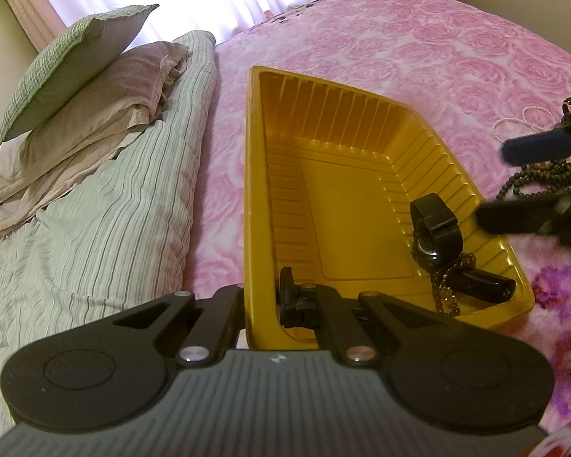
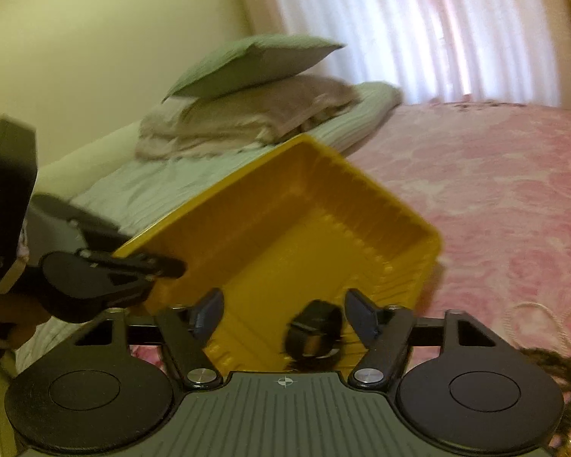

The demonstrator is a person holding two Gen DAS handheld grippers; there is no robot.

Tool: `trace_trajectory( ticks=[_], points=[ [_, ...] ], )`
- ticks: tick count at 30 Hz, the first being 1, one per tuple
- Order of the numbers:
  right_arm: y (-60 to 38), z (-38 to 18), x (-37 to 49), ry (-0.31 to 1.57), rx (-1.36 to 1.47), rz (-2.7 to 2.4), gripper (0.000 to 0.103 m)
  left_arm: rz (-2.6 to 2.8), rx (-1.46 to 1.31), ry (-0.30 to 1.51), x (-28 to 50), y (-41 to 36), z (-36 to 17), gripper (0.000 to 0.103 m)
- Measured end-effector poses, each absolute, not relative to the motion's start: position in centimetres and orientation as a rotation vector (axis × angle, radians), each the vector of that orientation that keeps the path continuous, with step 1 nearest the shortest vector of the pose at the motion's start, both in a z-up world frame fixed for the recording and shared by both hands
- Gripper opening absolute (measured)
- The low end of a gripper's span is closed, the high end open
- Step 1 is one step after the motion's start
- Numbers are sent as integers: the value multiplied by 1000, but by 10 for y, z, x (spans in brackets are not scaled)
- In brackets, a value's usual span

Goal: Organize jewelry

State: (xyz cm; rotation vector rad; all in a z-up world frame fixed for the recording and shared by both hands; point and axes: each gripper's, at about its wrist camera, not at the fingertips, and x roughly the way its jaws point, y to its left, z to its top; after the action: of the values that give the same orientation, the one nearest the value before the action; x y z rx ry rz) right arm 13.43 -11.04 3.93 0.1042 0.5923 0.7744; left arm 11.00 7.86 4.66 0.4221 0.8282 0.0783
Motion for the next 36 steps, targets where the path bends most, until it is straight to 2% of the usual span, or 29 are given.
trace_trajectory(
  ticks=[13,22,26,29,36],
  points=[
    [-257,-10,104,683,166,301,70,80,421,829,110,78,46,2],
    [-292,-16,104,688,164,190,69,85,426,831,110,78,48,2],
    [-274,-21,108,694,70,240,46,86,427,831,110,78,48,2],
    [-261,-31,114,723,-9,269,37,86,428,831,110,78,48,2],
    [-249,-41,124,718,-55,274,25,89,427,833,110,78,47,3]
  ],
)
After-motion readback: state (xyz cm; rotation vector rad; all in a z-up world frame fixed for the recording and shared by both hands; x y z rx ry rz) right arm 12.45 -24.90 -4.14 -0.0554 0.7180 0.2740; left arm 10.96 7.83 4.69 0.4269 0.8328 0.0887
